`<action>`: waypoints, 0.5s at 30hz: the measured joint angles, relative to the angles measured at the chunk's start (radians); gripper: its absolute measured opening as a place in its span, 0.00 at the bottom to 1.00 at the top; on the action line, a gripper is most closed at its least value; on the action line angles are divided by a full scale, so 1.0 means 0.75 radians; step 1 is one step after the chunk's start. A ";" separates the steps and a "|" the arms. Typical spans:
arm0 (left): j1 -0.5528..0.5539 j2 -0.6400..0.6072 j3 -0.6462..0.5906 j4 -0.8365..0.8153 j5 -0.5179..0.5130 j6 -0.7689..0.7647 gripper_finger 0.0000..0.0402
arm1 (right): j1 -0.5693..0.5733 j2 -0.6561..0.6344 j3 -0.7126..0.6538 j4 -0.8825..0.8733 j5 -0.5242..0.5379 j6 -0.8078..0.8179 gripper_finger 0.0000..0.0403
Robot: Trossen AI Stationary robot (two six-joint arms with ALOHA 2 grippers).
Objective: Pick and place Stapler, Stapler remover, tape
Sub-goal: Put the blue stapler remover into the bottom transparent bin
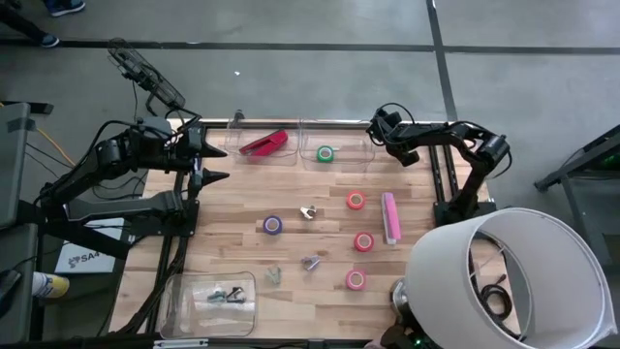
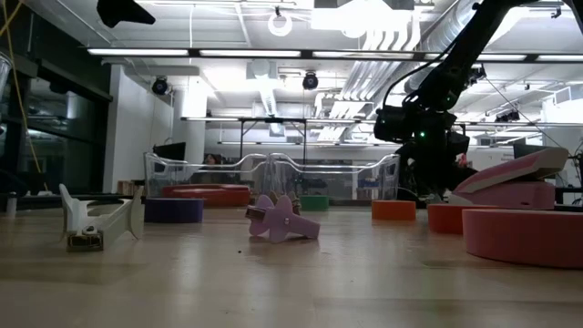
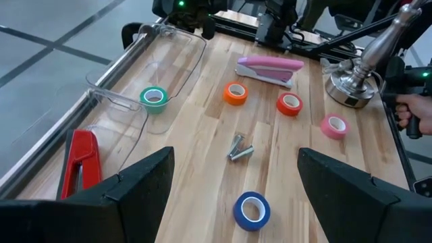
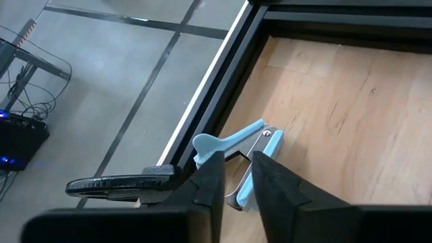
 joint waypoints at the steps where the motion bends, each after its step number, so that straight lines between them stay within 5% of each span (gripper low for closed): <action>1: 0.000 0.001 0.000 -0.001 0.000 0.000 0.77 | 0.000 0.000 0.000 0.000 -0.001 0.000 0.14; 7: 0.000 0.001 0.000 -0.009 0.000 0.000 0.77 | 0.003 0.000 -0.001 -0.002 -0.010 -0.024 0.01; 15: 0.000 0.000 0.000 -0.009 0.001 0.000 0.77 | 0.030 -0.013 -0.001 -0.006 -0.029 0.020 0.01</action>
